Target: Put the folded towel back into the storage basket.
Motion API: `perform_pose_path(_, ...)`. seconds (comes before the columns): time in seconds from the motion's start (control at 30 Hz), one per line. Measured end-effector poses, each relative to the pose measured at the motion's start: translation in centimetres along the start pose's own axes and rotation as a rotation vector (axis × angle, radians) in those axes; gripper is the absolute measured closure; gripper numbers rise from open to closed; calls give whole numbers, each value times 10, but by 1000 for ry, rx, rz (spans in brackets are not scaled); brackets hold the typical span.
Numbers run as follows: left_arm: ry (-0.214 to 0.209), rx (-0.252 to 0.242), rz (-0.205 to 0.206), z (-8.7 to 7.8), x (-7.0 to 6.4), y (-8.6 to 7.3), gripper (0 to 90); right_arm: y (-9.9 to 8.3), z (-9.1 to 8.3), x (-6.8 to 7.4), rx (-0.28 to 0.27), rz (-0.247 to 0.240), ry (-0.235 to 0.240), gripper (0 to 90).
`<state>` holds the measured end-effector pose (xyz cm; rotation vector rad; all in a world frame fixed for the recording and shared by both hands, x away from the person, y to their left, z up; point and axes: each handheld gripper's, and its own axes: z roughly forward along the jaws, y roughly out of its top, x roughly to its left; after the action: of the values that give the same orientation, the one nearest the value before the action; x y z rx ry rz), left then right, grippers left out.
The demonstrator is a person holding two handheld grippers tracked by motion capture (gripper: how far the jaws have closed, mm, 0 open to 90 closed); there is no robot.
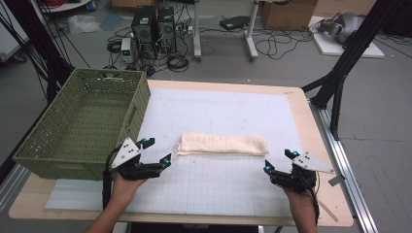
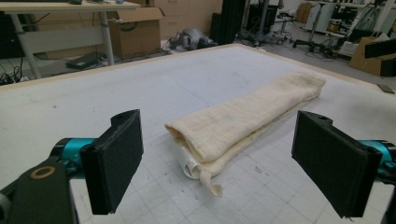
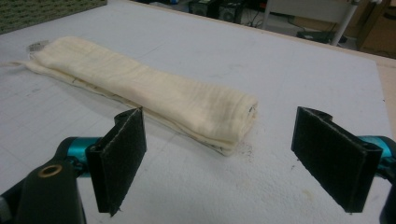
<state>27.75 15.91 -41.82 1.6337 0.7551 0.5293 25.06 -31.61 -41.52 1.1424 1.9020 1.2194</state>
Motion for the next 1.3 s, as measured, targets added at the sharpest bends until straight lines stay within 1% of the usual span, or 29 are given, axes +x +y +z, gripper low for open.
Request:
perform_pose_path(0.13, 10, 3, 4, 0, 0, 1, 168, 0, 0, 0, -2, 7, 4, 168)
perform_pose_path(0.6, -9, 1, 9, 0, -3, 5, 169, 1, 0, 1, -4, 0, 8, 168)
perform_pose_path(0.8, -28, -5, 6, -3, -3, 13, 169, 1, -1, 1, -1, 11, 10, 169)
perform_pose_path(0.9, -42, -3, 6, -2, -5, 17, 169, 1, 0, 1, -2, 8, 13, 171)
perform_pose_path(0.97, -51, 5, 19, -1, -6, 18, 169, 1, 0, 0, -1, 2, 13, 171)
perform_pose_path(1.03, -59, 10, 23, 0, -8, 20, 169, 1, 0, 1, 3, 0, 9, 171)
perform_pose_path(1.1, -66, 10, 19, 0, -9, 21, 169, 1, 0, 1, -1, -3, 1, 171)
perform_pose_path(1.13, -70, 13, 19, 1, -10, 22, 169, 1, -1, 1, -2, 6, 0, 171)
perform_pose_path(1.17, -74, 16, 18, 1, -10, 23, 170, 1, -1, 0, -5, 4, -2, 171)
perform_pose_path(1.3, -86, 24, 5, 1, -8, 28, 173, 1, -2, 0, -8, 5, -1, 171)
